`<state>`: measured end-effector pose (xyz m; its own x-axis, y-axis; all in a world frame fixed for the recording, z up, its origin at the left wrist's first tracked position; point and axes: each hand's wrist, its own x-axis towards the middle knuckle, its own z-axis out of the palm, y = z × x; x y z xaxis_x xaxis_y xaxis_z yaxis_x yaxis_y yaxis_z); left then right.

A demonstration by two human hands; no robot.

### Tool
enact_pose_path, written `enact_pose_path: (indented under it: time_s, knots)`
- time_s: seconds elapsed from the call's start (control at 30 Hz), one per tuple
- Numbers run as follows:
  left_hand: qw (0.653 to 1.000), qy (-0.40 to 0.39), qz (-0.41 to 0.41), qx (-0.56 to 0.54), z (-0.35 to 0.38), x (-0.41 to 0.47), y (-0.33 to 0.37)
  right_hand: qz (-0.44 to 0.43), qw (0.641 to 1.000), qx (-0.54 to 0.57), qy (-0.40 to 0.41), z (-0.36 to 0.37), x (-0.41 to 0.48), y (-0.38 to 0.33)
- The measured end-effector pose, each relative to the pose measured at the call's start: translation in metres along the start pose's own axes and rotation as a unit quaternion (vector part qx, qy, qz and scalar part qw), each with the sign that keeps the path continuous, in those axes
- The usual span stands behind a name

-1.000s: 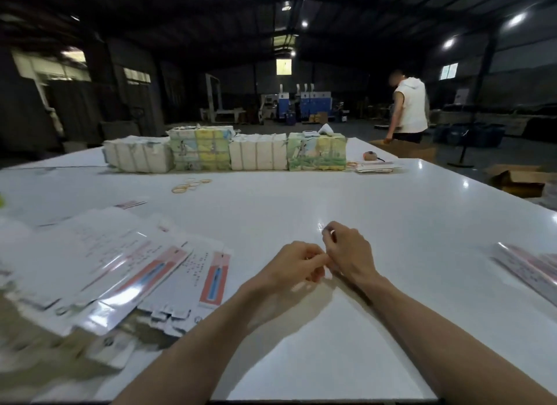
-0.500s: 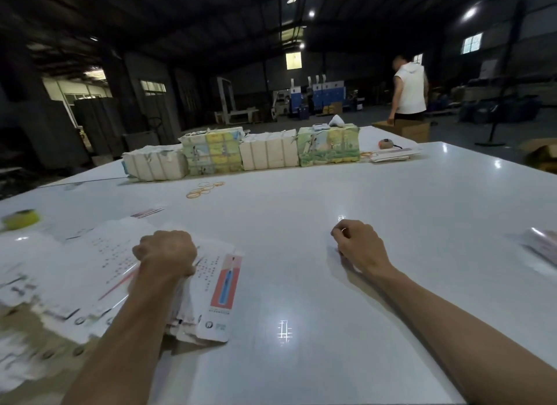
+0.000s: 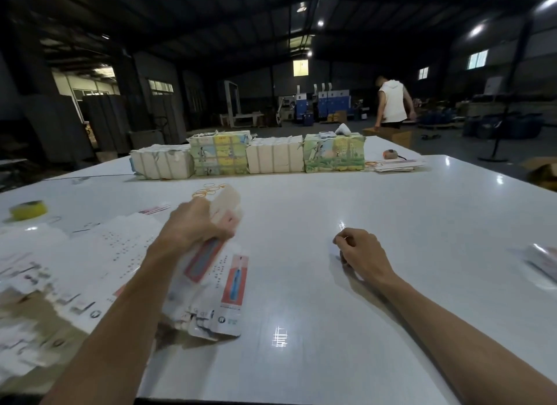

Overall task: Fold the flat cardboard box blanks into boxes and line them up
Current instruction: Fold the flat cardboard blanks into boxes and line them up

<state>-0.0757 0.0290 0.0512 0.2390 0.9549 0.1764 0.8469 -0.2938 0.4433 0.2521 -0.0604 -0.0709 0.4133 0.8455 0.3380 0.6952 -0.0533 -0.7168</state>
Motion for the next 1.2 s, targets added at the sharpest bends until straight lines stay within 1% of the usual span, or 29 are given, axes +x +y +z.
enact_pose_path:
  time_s: [0.03,0.1,0.13,0.23,0.3,0.4,0.5,0.57,0.63,0.7,0.77,0.8,0.87,0.93,1.1,1.13,1.2]
  knots:
    - [0.997,-0.014,0.032,-0.071,0.005,0.001,0.011,-0.007,1.0,0.004,-0.003,0.001,0.0,-0.001]
    - [0.972,-0.101,0.073,-0.201,0.023,0.002,0.038,-0.02,1.0,0.018,-0.005,0.001,-0.002,0.0]
    - [0.955,-0.143,0.084,-0.246,0.035,0.003,0.05,-0.026,0.999,0.025,-0.003,0.002,-0.002,0.0]
    - [0.903,-0.234,0.089,-0.35,0.083,0.008,0.077,-0.041,0.998,0.034,0.015,0.002,-0.003,-0.001]
    - [0.881,-0.261,0.083,-0.386,0.119,0.009,0.086,-0.058,0.997,0.033,0.034,0.001,-0.002,0.0]
    - [0.861,-0.267,0.08,-0.426,0.16,0.004,0.088,-0.079,0.993,0.048,0.072,0.0,0.0,0.001]
    - [0.827,-0.267,0.097,-0.485,0.174,0.001,0.084,-0.127,0.984,0.038,0.117,0.0,0.003,0.0]
    - [0.809,-0.27,0.106,-0.512,0.175,0.0,0.08,-0.176,0.978,0.021,0.109,0.001,0.006,0.0]
    - [0.796,-0.271,0.113,-0.53,0.174,-0.003,0.078,-0.214,0.973,0.007,0.082,0.002,0.006,-0.002]
    - [0.797,-0.263,0.111,-0.532,0.174,-0.006,0.078,-0.227,0.972,-0.014,0.063,0.002,0.003,-0.004]
    - [0.807,-0.249,0.111,-0.524,0.174,-0.006,0.079,-0.237,0.968,-0.059,0.053,0.004,0.001,-0.005]
    - [0.812,-0.24,0.114,-0.519,0.175,-0.006,0.079,-0.236,0.968,-0.07,0.047,0.004,0.001,-0.007]
    - [0.822,-0.22,0.121,-0.512,0.177,-0.006,0.08,-0.222,0.973,-0.049,0.042,0.004,0.0,-0.011]
    - [0.82,-0.207,0.126,-0.518,0.177,-0.007,0.081,-0.217,0.975,-0.023,0.047,0.003,-0.001,-0.017]
    - [0.779,-0.229,0.119,-0.571,0.173,-0.01,0.087,-0.163,0.983,0.081,0.013,-0.002,-0.003,-0.033]
    - [0.773,-0.239,0.114,-0.577,0.171,-0.01,0.087,-0.149,0.985,0.084,0.006,-0.003,-0.003,-0.035]
    - [0.752,-0.286,0.095,-0.587,0.166,-0.013,0.087,-0.11,0.989,0.092,-0.021,-0.003,-0.001,-0.037]
